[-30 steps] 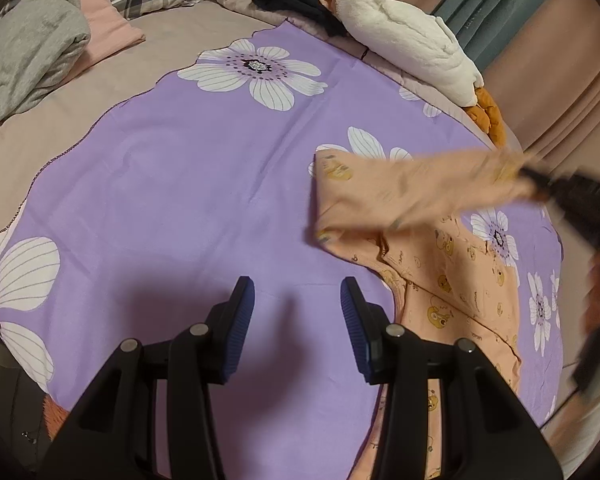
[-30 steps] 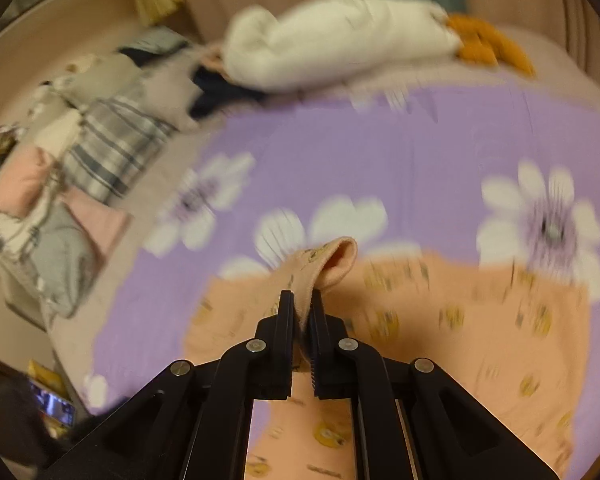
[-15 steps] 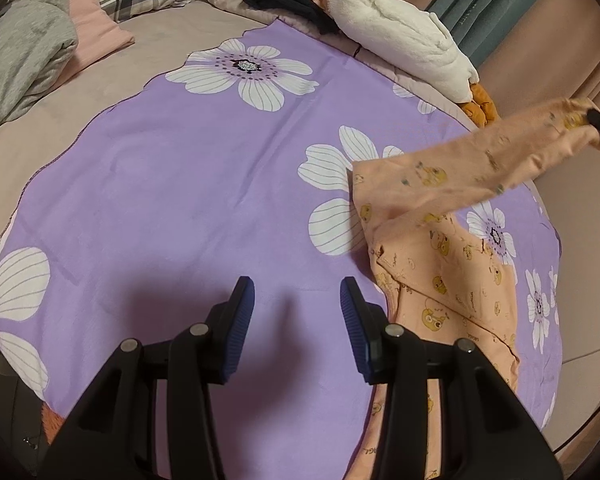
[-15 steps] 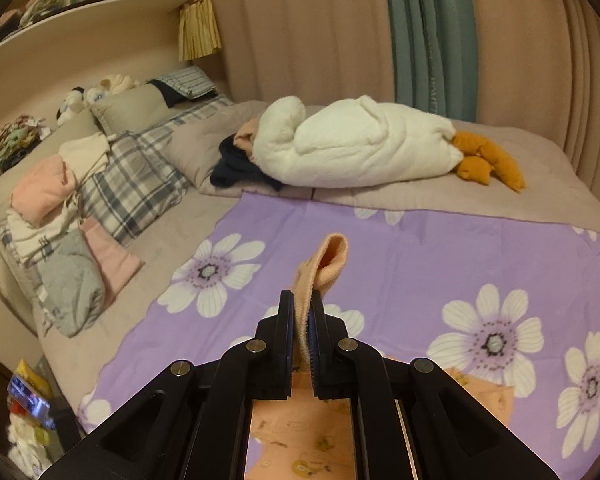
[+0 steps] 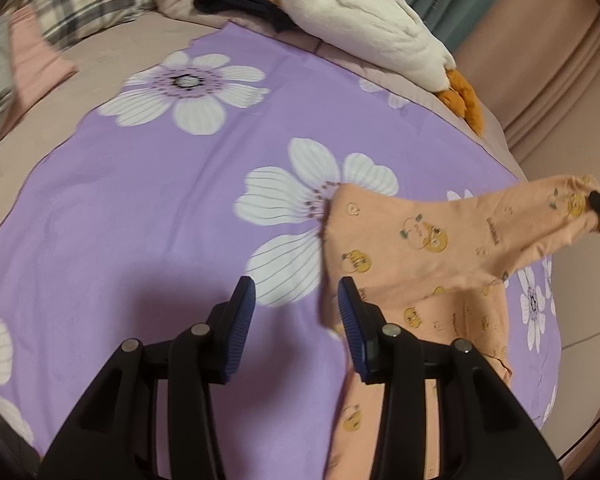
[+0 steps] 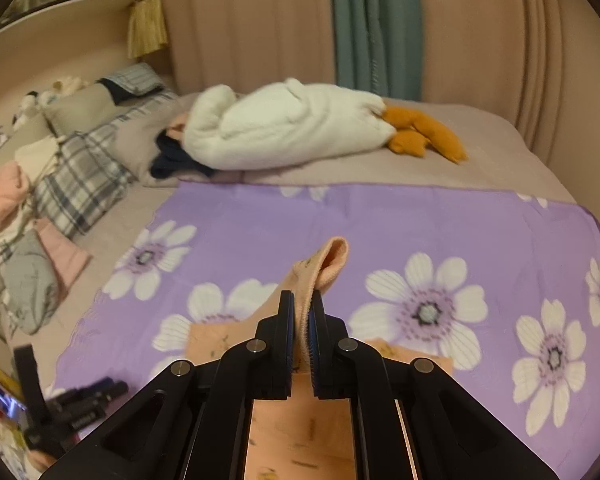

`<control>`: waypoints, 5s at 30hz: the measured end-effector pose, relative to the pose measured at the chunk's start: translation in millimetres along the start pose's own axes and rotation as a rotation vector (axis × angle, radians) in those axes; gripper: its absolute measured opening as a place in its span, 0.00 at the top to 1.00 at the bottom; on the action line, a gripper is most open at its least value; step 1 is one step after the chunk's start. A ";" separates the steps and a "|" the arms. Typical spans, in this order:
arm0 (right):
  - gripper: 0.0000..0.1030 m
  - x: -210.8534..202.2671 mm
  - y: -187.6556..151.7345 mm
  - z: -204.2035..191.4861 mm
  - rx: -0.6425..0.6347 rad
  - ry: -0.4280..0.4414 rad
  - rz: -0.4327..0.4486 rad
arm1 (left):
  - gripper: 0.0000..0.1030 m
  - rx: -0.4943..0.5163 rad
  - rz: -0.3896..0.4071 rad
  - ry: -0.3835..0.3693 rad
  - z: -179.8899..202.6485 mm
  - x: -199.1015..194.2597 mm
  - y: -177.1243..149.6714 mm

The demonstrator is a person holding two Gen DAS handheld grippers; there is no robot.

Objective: Fold small clothes

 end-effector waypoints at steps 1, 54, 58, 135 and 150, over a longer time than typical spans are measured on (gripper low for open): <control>0.92 2.0 -1.8 5.6 0.006 -0.011 -0.006 | 0.61 0.012 -0.009 0.000 4.1 4.7 2.5; 0.92 88.4 -124.0 174.3 0.284 -0.189 -0.316 | 0.60 0.154 -0.206 0.011 61.6 104.2 -11.6; 0.92 91.1 -127.9 176.2 0.284 -0.202 -0.322 | 0.60 0.152 -0.207 0.007 60.5 100.5 -12.5; 0.06 -103.2 -132.7 123.5 0.186 -0.079 0.091 | 0.03 0.124 0.005 -0.083 97.8 -52.2 -81.7; 0.07 -83.5 -194.4 160.7 0.304 -0.150 -0.058 | 0.06 0.095 -0.126 -0.025 74.1 -16.4 -128.1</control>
Point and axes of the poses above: each gripper's, at about its wrist camera, not at the fingertips, and x roughly the way its jaws point, z to its right, y to its top, the point moved 3 cm from there along x, roughly the way its jaws point, and after that the axes turned 12 degrees about x, right-handed, at the moved point
